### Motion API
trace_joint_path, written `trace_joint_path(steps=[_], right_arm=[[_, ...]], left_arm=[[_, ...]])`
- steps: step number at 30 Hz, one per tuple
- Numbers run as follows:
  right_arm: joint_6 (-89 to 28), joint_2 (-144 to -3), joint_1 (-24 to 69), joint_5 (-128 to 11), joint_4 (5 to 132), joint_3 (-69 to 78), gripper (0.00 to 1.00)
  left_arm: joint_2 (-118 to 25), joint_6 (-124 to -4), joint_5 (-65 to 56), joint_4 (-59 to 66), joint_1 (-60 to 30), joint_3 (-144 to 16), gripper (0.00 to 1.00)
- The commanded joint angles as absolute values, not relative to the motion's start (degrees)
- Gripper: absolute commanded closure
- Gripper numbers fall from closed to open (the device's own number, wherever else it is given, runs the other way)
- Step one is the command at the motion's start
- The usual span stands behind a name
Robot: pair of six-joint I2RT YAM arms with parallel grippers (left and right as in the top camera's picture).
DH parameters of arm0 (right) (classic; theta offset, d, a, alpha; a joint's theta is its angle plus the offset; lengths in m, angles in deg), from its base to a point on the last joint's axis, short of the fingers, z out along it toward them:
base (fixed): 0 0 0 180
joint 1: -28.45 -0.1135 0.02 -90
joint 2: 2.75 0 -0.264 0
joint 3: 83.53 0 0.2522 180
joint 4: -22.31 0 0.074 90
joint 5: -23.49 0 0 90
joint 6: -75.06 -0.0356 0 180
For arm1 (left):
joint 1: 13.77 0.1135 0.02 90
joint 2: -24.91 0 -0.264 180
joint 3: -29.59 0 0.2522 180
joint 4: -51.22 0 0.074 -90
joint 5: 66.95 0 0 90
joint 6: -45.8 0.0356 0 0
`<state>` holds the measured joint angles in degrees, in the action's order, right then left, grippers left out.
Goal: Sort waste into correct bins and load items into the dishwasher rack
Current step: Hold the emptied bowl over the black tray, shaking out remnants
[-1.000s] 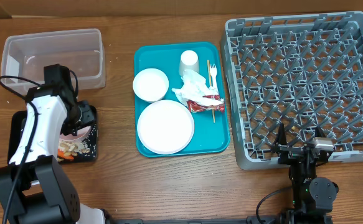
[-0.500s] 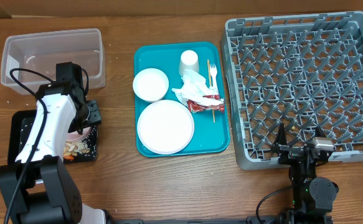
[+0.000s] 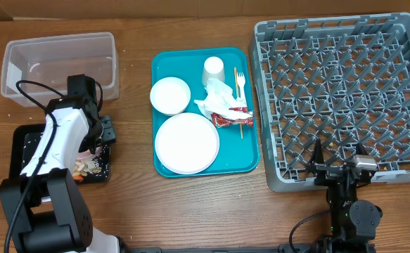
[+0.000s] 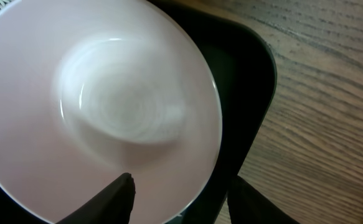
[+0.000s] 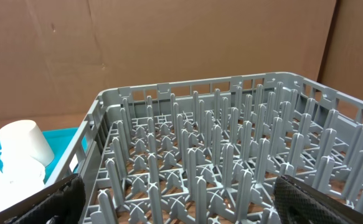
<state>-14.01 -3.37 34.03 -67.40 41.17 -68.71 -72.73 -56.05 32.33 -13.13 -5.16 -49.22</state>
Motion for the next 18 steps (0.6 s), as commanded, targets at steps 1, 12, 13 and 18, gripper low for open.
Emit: trace_joint_path(steps=[1,12,13,18], right_arm=[[-13.8,-2.9,34.2,-67.9,40.7,-69.3,0.0],[-13.8,-2.9,34.2,-67.9,40.7,-69.3,0.0],[-13.8,-2.9,34.2,-67.9,40.7,-69.3,0.0],[-13.8,-2.9,34.2,-67.9,40.7,-69.3,0.0]], left_arm=[[-73.2,-56.4,33.5,-12.6,-5.1,-48.7,0.5],[-73.2,-53.4,32.3,-10.0,-5.1,-45.9,0.51],[-73.2,-53.4,32.3,-9.8,-5.1,-45.9,0.52],[-73.2,-53.4,32.7,-9.7,-5.1,-45.9,0.53]])
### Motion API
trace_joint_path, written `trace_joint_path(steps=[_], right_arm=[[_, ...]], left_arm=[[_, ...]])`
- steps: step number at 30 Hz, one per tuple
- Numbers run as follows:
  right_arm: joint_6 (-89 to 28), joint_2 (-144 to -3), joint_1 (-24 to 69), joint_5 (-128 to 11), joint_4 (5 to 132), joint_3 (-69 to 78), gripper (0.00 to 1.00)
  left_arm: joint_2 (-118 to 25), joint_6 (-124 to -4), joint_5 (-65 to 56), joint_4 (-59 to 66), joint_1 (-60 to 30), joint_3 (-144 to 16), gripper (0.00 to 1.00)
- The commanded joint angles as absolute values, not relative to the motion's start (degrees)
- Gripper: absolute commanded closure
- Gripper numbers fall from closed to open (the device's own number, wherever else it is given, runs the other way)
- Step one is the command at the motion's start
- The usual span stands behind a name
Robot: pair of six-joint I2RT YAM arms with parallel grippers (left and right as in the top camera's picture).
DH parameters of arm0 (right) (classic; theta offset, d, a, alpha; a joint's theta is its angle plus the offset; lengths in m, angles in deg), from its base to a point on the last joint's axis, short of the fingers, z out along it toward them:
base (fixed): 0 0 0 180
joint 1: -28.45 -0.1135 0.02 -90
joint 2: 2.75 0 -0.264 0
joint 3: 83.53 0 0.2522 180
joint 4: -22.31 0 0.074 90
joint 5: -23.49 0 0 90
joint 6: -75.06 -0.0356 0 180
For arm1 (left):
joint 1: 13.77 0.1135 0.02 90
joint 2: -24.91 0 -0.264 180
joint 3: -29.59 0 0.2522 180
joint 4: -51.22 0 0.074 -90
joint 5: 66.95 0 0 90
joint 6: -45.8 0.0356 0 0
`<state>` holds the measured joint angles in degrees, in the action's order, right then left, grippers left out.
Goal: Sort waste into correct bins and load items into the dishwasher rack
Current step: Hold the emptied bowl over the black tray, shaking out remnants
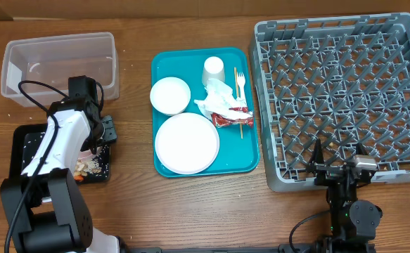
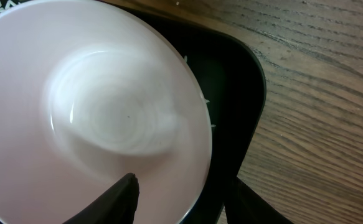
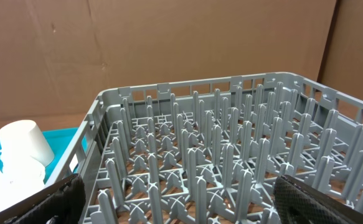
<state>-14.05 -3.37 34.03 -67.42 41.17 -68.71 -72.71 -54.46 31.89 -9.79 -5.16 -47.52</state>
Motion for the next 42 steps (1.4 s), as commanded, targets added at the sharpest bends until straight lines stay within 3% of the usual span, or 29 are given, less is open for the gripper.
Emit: trace_joint_path(steps=[1,19,27,34,42], right_arm=[[-13.8,-2.9,34.2,-67.9,40.7,-69.3,0.0],[-13.8,-2.9,34.2,-67.9,40.7,-69.3,0.0],[-13.8,-2.9,34.2,-67.9,40.7,-69.3,0.0],[-13.8,-2.9,34.2,-67.9,40.7,-69.3,0.0],[-13.8,-2.9,34.2,-67.9,40.7,-69.3,0.0]], left_arm=[[-73.2,-53.4,33.1,-9.7,-5.1,-45.9,0.53],[-73.2,-54.5,34.2,-10.2,-5.0,-45.7,0.57],[-73.2,-54.5,34.2,-10.1,-5.0,-45.7,0.73],[-73.2,-54.5,34.1,-10.1,-5.0,-45.7,0.95],[-73.1,-55.5,33.7,-11.3,-5.0,-48.9,0.96]])
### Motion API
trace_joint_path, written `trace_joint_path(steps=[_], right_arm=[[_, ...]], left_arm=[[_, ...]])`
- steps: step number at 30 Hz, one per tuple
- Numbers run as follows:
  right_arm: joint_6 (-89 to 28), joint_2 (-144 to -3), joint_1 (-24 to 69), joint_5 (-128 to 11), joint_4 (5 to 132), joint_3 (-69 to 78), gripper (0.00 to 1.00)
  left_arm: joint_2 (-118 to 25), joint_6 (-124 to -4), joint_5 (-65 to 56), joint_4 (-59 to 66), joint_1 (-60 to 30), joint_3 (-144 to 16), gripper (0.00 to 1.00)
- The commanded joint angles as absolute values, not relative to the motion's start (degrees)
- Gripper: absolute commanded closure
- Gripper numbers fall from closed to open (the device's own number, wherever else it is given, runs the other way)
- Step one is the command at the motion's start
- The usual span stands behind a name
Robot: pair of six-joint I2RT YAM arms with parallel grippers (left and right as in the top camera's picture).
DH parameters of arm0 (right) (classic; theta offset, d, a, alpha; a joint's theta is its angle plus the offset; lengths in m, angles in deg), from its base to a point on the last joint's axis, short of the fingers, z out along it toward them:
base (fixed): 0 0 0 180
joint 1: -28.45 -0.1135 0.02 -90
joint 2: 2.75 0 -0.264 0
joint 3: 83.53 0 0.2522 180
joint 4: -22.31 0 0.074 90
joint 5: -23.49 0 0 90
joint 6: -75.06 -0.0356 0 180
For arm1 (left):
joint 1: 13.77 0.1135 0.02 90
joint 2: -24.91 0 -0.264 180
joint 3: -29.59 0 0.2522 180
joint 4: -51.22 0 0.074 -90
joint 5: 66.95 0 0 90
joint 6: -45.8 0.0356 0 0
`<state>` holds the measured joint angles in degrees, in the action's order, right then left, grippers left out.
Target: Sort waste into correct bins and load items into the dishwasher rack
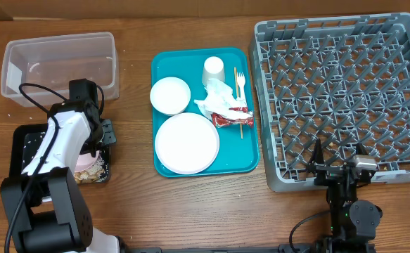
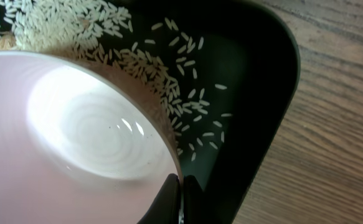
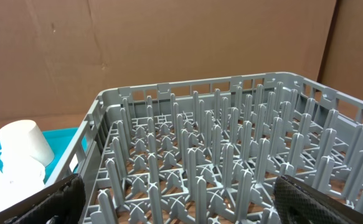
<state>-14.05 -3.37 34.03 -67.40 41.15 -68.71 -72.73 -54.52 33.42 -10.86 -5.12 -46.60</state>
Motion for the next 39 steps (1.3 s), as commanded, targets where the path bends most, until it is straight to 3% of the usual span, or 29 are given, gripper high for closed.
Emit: trace_joint_path(steps=[1,12,17,19,22,31,39], right_arm=[[-13.8,-2.9,34.2,-67.9,40.7,-69.3,0.0],[-13.8,-2.9,34.2,-67.9,40.7,-69.3,0.0],[-13.8,-2.9,34.2,-67.9,40.7,-69.3,0.0],[-13.8,-2.9,34.2,-67.9,40.7,-69.3,0.0],[-13.8,-2.9,34.2,-67.9,40.7,-69.3,0.0],[-13.8,-2.9,34.2,-67.9,40.7,-69.3,0.0],[-13.8,-2.9,34.2,-67.9,40.7,-69.3,0.0]], left_arm=[[-72.8,-56.3,33.5,-12.1,-5.0,-50.0,0.96],[-65.0,-58.4,29.0,-22.1,-5.0,-60.0,0.96],[-61.3,-55.9,15.9,-19.2,-5.3,-60.2,0.96],[-61.0,-53.2,8.0,-15.4,-6.7,-60.2,0.96],[-61.1,-53.1,8.5,-6.8,-13.0,-60.2,0.96],[-67.1,-52.9,21.9,16.4,-30.2,-60.2,0.96],[-83.0,-49.9,24.8,35.6,-33.0,-60.2,0.96]])
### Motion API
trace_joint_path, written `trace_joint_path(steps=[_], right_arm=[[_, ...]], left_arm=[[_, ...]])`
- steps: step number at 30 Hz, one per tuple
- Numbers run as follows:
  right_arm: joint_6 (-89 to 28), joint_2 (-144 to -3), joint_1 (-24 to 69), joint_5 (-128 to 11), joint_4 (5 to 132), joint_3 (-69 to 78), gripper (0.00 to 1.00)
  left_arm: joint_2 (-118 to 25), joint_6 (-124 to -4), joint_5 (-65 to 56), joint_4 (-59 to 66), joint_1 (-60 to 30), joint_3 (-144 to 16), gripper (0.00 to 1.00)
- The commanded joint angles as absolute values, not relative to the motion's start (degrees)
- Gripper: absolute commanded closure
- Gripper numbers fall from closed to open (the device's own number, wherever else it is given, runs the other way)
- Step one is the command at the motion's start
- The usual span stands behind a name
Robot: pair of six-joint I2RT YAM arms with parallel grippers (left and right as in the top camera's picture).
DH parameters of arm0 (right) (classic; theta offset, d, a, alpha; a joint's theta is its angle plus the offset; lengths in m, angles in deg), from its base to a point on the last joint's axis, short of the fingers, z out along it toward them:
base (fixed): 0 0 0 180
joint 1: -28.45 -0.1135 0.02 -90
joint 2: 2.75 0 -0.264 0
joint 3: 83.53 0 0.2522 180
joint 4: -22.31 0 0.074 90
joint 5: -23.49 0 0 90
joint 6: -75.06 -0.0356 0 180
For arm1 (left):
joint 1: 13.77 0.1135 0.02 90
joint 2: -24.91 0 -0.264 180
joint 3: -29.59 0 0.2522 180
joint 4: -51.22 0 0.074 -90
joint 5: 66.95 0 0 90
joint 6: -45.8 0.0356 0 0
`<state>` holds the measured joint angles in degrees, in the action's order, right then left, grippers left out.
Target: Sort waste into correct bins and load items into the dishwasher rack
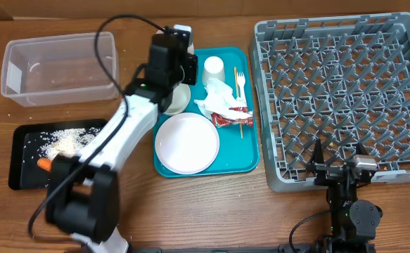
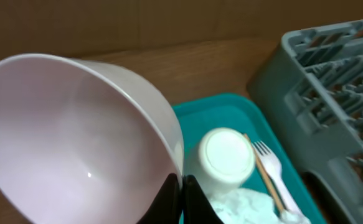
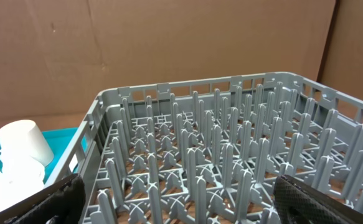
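My left gripper (image 2: 181, 194) is shut on the rim of an empty pale pink bowl (image 2: 75, 143). It hangs over the back left corner of the teal tray (image 1: 250, 165), where my left gripper (image 1: 178, 77) covers most of a white bowl (image 1: 179, 100). On the tray lie a white plate (image 1: 186, 143), an upturned cup (image 2: 226, 155), a fork (image 2: 265, 152), a crumpled napkin (image 1: 219, 95) and a red wrapper (image 1: 229, 116). The grey dishwasher rack (image 1: 345, 91) stands on the right. My right gripper (image 3: 187, 205) is open at the rack's near edge.
A black tray (image 1: 18, 179) at the left holds scattered rice (image 1: 64, 140) and an orange scrap. A clear plastic bin (image 1: 57, 67) stands behind it. My left arm stretches from the near left across to the teal tray. A cardboard wall stands behind the rack.
My left gripper, still shut on the pink bowl, has gone from the black tray to the back left of the teal tray. Rice now lies bare in the black tray. The right arm is unchanged.
At first my left gripper's jaws stood apart around the pink bowl's rim at the black tray. Later they were shut on the rim, with rice lying in the tray beside the bowl. Now the empty bowl hangs over the teal tray. The right gripper never moved.
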<state>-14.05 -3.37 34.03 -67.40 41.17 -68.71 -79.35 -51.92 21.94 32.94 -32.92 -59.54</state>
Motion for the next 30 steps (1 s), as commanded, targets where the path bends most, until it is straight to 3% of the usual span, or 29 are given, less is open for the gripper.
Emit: trace_joint_path(steps=[1,6,7,10,18,23,27,30], right_arm=[[-13.8,-2.9,34.2,-67.9,40.7,-69.3,0.0],[-13.8,-2.9,34.2,-67.9,40.7,-69.3,0.0],[-13.8,-2.9,34.2,-67.9,40.7,-69.3,0.0],[-13.8,-2.9,34.2,-67.9,40.7,-69.3,0.0],[-13.8,-2.9,34.2,-67.9,40.7,-69.3,0.0],[-13.8,-2.9,34.2,-67.9,40.7,-69.3,0.0],[-13.8,-2.9,34.2,-67.9,40.7,-69.3,0.0],[-13.8,-2.9,34.2,-67.9,40.7,-69.3,0.0]], left_arm=[[-84.2,-49.9,26.2,36.2,-33.0,-60.2,0.96],[-87.4,-49.9,30.1,35.7,-33.0,-60.2,0.94],[-87.4,-50.0,30.1,35.6,-33.1,-60.2,0.81],[-87.4,-50.0,29.6,35.8,-33.3,-60.2,0.65],[-82.9,-51.0,28.7,34.8,-34.7,-60.2,0.49],[-75.4,-52.1,22.5,31.6,-37.1,-60.2,0.0],[-73.5,-52.1,16.3,26.8,-38.0,-60.2,0.0],[-73.4,-52.1,1.9,21.5,-38.1,-60.2,0.0]])
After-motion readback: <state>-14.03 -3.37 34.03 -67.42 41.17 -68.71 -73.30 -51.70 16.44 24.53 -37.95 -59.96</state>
